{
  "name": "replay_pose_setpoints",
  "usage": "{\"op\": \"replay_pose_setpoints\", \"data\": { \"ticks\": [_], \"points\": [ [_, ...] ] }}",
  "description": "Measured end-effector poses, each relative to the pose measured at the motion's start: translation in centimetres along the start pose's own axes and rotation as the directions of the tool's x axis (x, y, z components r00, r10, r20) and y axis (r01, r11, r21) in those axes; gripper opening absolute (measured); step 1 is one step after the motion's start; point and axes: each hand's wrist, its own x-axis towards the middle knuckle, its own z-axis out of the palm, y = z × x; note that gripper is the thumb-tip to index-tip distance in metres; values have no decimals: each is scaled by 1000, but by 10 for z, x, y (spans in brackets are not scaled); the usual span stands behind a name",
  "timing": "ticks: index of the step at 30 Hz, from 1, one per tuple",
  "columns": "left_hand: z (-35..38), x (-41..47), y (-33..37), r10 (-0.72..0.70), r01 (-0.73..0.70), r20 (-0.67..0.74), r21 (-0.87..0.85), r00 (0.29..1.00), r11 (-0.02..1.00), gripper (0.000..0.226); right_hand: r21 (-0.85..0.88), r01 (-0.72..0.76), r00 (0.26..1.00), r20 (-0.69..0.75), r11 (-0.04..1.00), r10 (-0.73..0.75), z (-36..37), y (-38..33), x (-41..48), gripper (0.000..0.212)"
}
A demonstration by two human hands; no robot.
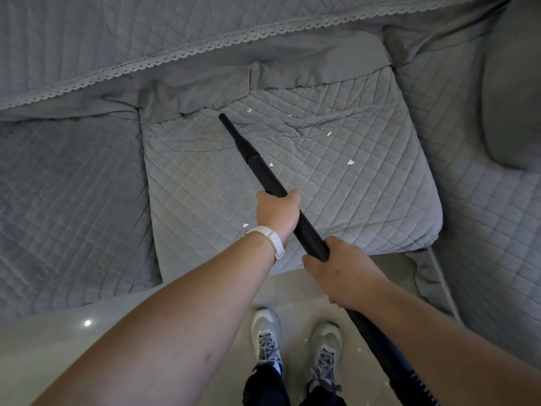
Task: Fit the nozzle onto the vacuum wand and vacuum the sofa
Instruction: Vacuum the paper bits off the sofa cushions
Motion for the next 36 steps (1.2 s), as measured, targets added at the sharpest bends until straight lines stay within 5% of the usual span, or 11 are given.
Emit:
{"op": "replay_pose_setpoints", "data": {
  "ticks": [36],
  "points": [
    [79,-49,15,-70,29,276,153,959,988,41,92,-157,984,-68,983,163,-58,52,-35,19]
  ]
}}
